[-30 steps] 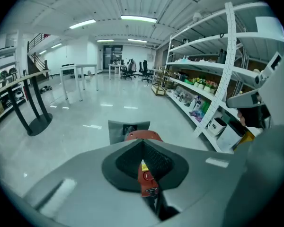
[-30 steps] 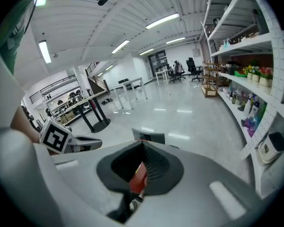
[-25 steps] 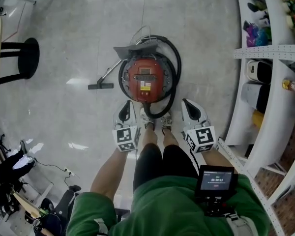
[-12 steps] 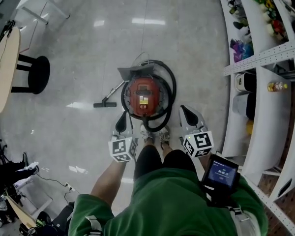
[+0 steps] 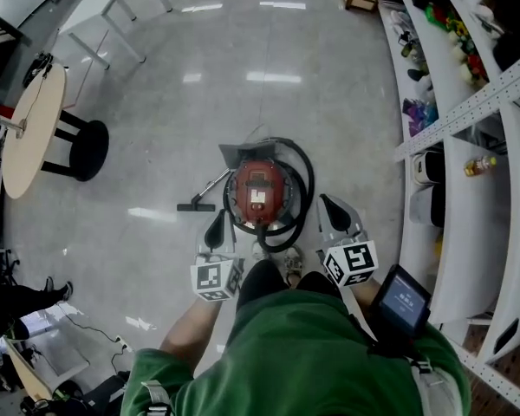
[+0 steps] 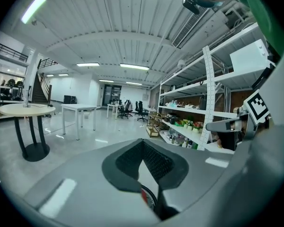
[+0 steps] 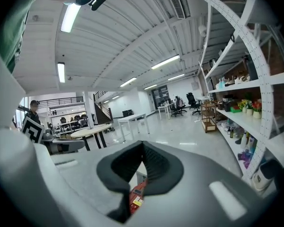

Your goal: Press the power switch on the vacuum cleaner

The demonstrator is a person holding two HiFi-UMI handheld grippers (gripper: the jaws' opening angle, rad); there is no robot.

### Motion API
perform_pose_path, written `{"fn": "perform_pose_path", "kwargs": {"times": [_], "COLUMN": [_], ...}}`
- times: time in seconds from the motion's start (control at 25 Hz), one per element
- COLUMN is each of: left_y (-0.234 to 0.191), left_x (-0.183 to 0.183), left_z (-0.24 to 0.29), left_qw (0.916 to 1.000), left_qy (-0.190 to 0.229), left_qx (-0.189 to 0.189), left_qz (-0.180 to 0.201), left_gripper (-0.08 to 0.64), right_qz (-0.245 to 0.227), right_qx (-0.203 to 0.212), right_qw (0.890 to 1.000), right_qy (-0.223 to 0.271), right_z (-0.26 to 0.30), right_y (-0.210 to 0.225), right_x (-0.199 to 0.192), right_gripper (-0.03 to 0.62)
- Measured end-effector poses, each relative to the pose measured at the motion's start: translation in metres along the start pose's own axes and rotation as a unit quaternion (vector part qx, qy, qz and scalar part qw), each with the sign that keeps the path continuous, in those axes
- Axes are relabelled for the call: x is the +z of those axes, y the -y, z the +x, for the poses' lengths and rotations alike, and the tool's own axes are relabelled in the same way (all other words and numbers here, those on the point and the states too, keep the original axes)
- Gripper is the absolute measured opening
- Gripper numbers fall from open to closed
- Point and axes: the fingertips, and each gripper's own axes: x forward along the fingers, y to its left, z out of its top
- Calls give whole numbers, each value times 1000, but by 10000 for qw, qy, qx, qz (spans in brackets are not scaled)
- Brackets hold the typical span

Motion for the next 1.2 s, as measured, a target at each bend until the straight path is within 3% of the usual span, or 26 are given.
{"fn": "perform_pose_path", "kwargs": {"times": [0.28, 0.64, 1.2], "left_y": [9, 13, -1], "left_x": [19, 35, 9], "left_z": [-35, -74, -166], "left_qw": [9996, 9980, 9967], "left_qy": [258, 570, 573], "left_qx": [101, -281, -554], "left_qz": [-15, 69, -126], "left_gripper": [8, 8, 8], "right_qz": [-14, -87, -7], "right_qx": [87, -155, -380], "right_qw": [9999, 9995, 9988], "right_qy": [94, 244, 308], "right_z": [-22, -56, -125], "right_y": [-4, -30, -113], "right_x": [5, 16, -12], "right_gripper": [2, 2, 2]}}
